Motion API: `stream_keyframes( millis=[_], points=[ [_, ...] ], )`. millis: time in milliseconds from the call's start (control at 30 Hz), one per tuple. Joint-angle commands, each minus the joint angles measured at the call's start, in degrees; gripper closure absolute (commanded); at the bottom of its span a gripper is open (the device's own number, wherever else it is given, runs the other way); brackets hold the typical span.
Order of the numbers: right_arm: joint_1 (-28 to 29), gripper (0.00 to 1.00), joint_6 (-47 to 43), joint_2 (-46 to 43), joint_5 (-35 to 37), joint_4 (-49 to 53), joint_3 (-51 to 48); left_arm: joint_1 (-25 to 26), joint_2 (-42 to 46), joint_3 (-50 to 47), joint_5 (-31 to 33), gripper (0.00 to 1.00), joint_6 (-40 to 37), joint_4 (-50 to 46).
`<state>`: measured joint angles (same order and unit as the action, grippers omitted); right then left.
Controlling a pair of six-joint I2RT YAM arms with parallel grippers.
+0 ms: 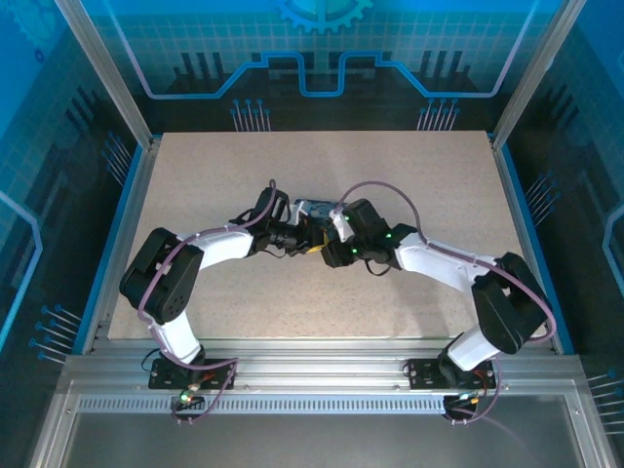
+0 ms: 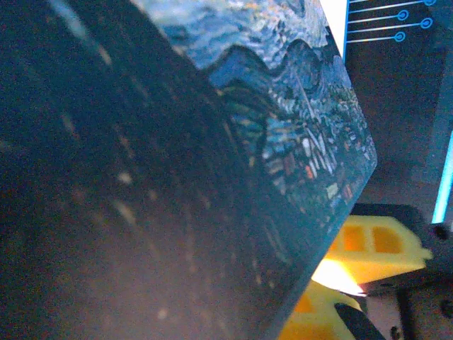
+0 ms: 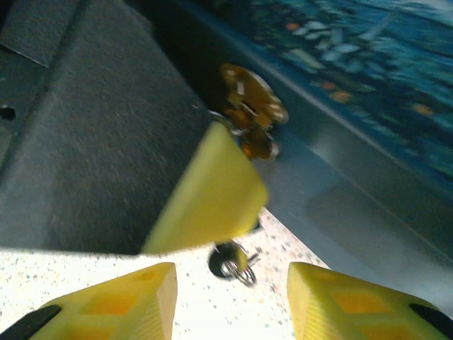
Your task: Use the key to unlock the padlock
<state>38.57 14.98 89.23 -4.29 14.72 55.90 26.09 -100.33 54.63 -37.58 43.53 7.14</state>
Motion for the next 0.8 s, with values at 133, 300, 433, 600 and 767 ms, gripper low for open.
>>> stream_keyframes(
  millis=[133, 300, 433, 600, 767],
  points=[
    [1.9, 0.56, -2.8, 3.6, 3.9, 1.7, 4.8, -0.7, 0.4, 2.1, -3.0, 1.0, -0.5, 0.0],
    [2.9, 0.6, -3.9, 4.7, 6.5, 3.3, 6.4, -0.8, 0.4, 1.9, -3.4, 1.0, -0.3, 0.3],
    [3.3, 0.6, -4.3, 4.7, 8.0, 4.6, 6.9, -0.9, 0.2, 1.9, -3.5, 1.0, 0.0, 0.7],
    [3.5, 0.64, -5.0, 3.9, 9.0, 5.8, 6.7, -0.9, -0.2, 2.0, -3.5, 1.0, 0.2, 1.0],
    [3.6, 0.76, -5.7, 4.1, 8.8, 6.3, 6.8, -1.0, -0.2, 1.9, -3.6, 1.0, 0.2, 1.1]
  ],
)
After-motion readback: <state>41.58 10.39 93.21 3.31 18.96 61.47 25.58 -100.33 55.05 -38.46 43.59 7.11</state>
